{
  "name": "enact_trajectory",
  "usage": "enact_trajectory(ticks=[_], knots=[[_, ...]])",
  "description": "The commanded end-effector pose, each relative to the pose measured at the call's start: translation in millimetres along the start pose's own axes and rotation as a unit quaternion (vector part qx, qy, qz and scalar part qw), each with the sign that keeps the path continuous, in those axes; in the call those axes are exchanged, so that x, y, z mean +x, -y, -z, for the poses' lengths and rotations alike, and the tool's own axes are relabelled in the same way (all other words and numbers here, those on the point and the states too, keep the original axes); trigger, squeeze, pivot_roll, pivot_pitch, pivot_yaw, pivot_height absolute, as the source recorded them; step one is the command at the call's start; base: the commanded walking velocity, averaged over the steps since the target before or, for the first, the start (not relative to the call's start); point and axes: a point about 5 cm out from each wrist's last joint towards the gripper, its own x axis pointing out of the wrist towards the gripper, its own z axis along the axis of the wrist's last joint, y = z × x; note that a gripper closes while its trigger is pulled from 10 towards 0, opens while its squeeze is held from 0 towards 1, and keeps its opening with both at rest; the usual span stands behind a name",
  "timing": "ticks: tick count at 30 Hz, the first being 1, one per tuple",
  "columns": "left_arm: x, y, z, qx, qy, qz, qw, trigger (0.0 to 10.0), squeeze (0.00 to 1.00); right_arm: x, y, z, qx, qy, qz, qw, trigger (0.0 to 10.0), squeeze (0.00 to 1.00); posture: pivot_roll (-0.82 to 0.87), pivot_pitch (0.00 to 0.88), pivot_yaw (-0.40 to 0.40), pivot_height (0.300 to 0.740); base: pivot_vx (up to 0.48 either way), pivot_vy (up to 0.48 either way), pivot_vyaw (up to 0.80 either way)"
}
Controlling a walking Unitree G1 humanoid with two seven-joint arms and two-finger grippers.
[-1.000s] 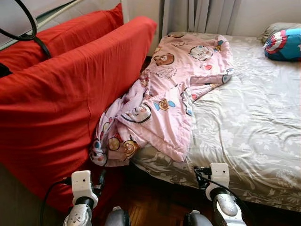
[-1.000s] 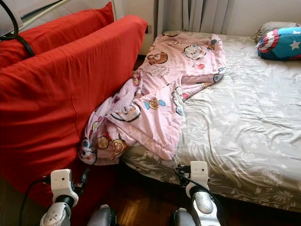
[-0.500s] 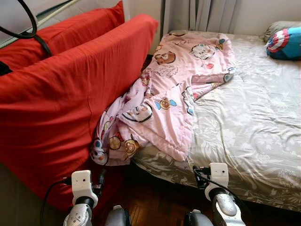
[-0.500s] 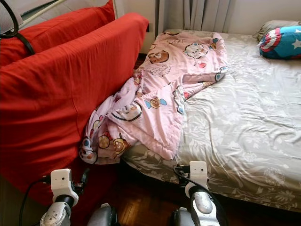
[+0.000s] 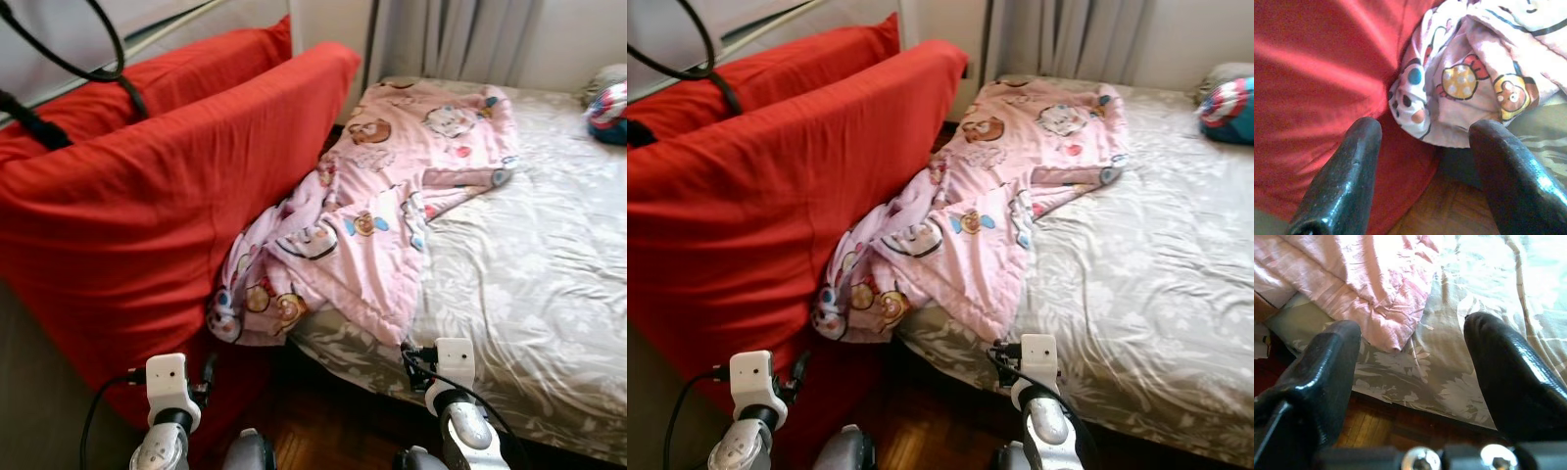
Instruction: Clean up the room
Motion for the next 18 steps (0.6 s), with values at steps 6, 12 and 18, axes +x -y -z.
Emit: enact_trajectory(ticks=[6, 12, 18], knots=[[0.5, -1.7, -1.1, -0.001, -0.001, -0.003, 1.0, 10.0, 0.0, -0.3, -0.4, -0.2, -0.01, 0.002, -0.002, 1.0, 10.0, 0.0, -0.04, 0.091, 0.035, 0.645, 0.347, 0.0, 0.24], [1.1, -1.5, -2.0, -0.001, 0.001, -0.003, 1.0, 10.0, 0.0, -0.3, -0.7, 0.1, -0.008, 0.001, -0.002, 1.0, 10.0, 0.0, -0.04, 0.091, 0.036, 0.645, 0.362, 0.0, 0.34], [0.4, -1.8, -1.1, -0.001, -0.001, -0.003, 1.0, 10.0, 0.0, -0.7, -2.2, 2.2, -0.01, -0.006, -0.006, 1.0, 10.0, 0.0, -0.04, 0.092, 0.036, 0.645, 0.364, 0.0, 0.0]])
